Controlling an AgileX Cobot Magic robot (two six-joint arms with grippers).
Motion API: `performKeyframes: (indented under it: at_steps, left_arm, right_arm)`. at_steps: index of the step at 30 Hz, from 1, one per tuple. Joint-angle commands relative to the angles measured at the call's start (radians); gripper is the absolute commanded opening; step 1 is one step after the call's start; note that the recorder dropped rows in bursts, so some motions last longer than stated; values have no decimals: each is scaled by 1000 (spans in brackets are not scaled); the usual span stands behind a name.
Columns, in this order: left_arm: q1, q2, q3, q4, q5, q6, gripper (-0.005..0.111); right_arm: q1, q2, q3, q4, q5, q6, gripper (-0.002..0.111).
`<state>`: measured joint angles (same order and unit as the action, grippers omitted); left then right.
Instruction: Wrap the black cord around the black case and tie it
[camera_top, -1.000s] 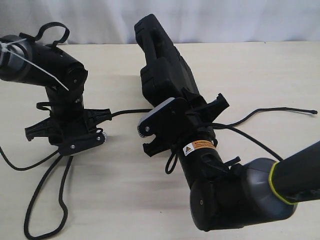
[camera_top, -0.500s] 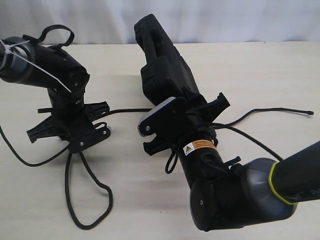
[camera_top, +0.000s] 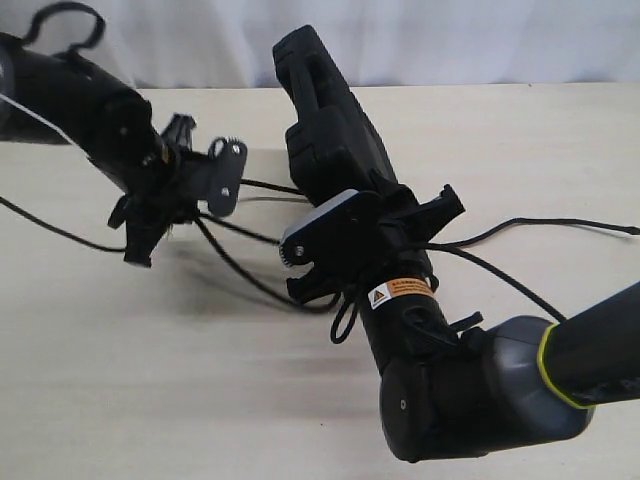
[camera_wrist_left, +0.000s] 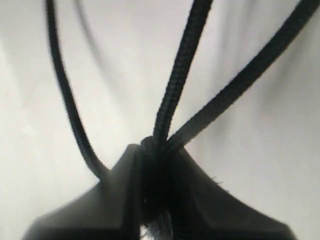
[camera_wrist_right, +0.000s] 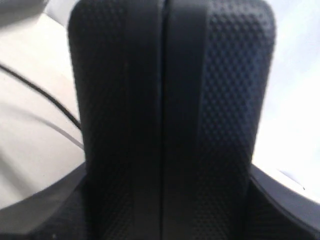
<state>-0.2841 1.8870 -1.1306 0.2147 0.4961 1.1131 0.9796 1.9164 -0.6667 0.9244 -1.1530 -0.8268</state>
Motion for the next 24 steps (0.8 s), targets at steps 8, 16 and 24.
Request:
performKeyframes:
  at_steps: [8,16,24]
  left_arm:
    - [198,-92,0,-106,6,-96,0]
    - [251,-92,0,-187,57,-77,0]
    - [249,-90,0,-590,120,263,0]
  right_arm:
    - [-6,-12,-2,9,-68,12,4]
    - [-6,-12,-2,9,-68,43,4]
    - [-6,-12,-2,5,-68,57,4]
